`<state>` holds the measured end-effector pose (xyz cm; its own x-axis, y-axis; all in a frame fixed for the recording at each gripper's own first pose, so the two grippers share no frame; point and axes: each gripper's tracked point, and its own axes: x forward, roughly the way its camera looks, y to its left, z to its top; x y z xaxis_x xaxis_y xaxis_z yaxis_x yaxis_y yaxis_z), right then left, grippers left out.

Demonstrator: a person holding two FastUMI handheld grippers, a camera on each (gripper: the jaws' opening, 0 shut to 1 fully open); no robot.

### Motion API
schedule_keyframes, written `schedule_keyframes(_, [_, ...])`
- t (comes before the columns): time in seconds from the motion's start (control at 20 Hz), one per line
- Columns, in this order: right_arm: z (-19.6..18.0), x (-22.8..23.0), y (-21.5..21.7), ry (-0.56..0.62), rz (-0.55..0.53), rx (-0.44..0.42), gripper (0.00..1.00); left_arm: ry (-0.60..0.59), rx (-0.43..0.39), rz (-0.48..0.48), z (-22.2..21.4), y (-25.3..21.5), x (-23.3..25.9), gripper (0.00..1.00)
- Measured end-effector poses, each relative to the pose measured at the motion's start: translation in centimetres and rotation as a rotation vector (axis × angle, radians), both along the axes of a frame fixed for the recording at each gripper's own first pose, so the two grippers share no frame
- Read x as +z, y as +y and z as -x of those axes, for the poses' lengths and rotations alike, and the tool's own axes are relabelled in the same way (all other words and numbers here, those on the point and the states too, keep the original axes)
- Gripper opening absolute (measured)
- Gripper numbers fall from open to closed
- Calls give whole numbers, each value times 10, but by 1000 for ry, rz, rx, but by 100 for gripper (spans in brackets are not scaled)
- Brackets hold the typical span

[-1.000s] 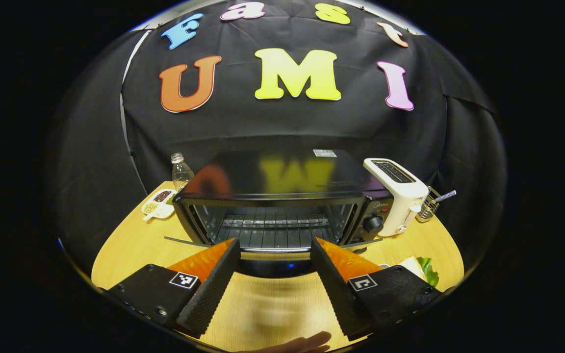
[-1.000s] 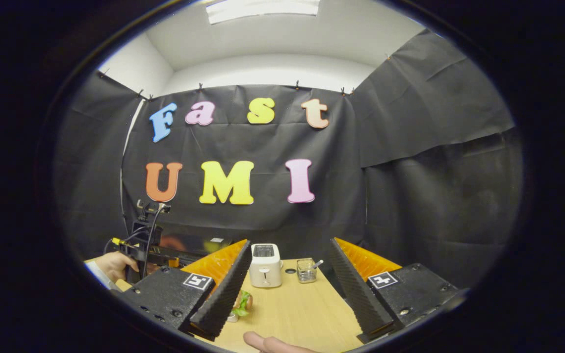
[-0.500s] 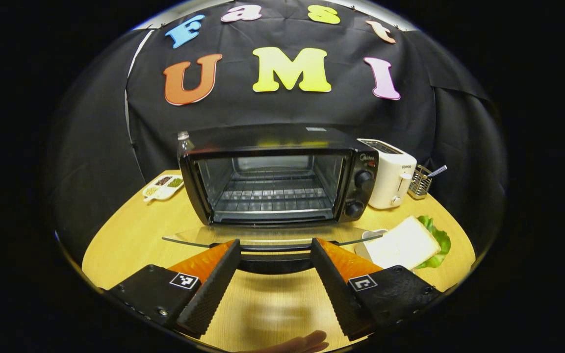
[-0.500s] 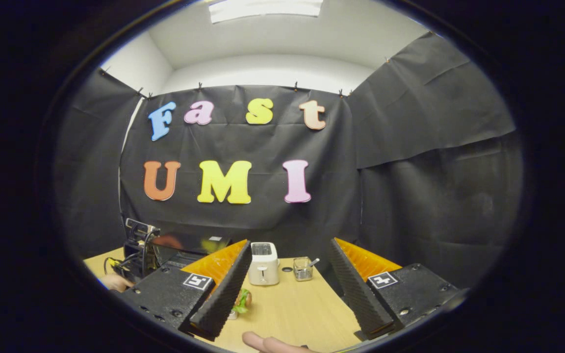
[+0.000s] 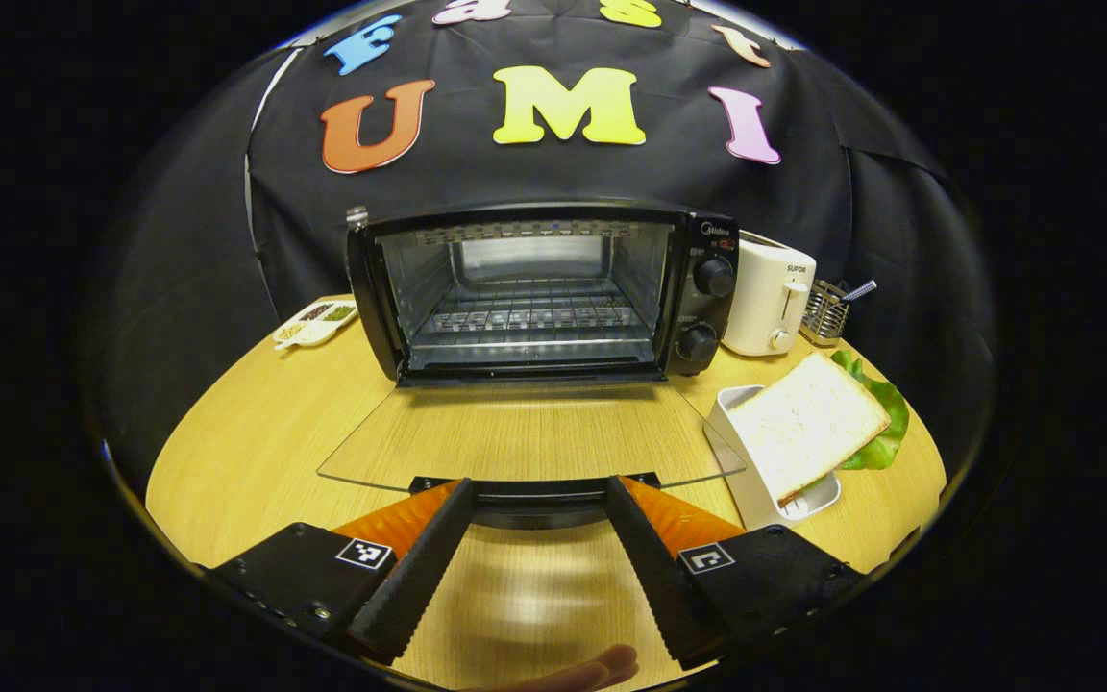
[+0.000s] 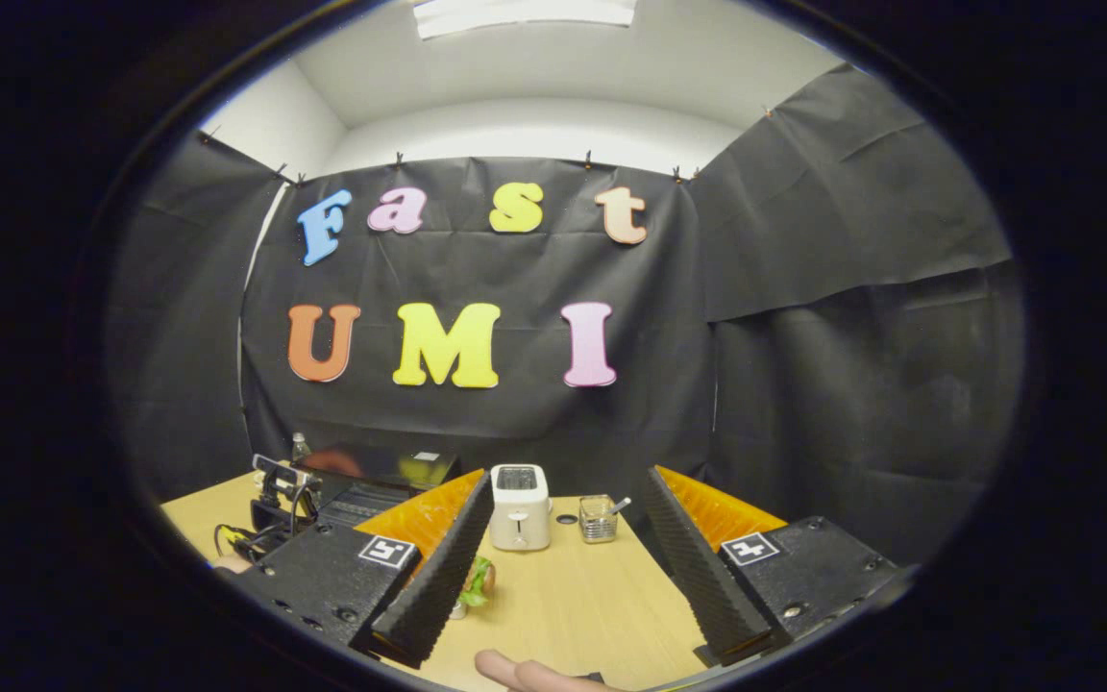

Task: Open the electric oven with the left hand, put the food in, and close the electric oven.

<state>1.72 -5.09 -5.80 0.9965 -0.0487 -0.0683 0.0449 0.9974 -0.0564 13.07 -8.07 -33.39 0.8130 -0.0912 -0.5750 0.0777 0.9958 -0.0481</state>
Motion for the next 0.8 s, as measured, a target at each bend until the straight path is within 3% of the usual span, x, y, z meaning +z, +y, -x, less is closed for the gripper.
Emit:
schedule_keyframes(0.1, [-1, -3, 3, 7, 3, 6, 90, 50, 12, 14, 5, -1, -17, 93])
schedule_keyframes(0.25, [-8, -6, 6, 16, 17, 13, 90, 5, 5, 8, 2, -4, -4, 93])
schedule_keyframes(0.3, [-11, -6, 7, 24, 18, 14, 100, 0, 4, 18, 2, -5, -3, 93])
schedule_keyframes(0.35, [-15, -8, 9, 31, 21, 21, 100, -9, 5, 39, 2, -6, 3, 93])
schedule_keyframes(0.55, [-42, -16, 12, 78, 57, 36, 100, -124, 19, 90, 6, -2, 55, 93])
schedule_keyframes(0.6, [-49, -19, 14, 99, 69, 46, 90, -158, 14, 102, 10, -4, 73, 93])
schedule_keyframes(0.65, [-57, -24, 15, 120, 77, 56, 100, -199, 18, 103, 14, -2, 91, 93])
schedule_keyframes(0.7, [-65, -29, 15, 140, 83, 63, 91, -240, 16, 104, 19, 1, 110, 93])
schedule_keyframes(0.75, [-75, -35, 13, 164, 86, 67, 100, -285, 17, 104, 24, 5, 130, 93])
schedule_keyframes(0.8, [-84, -43, 14, 191, 86, 75, 100, -326, 17, 111, 29, 8, 152, 92])
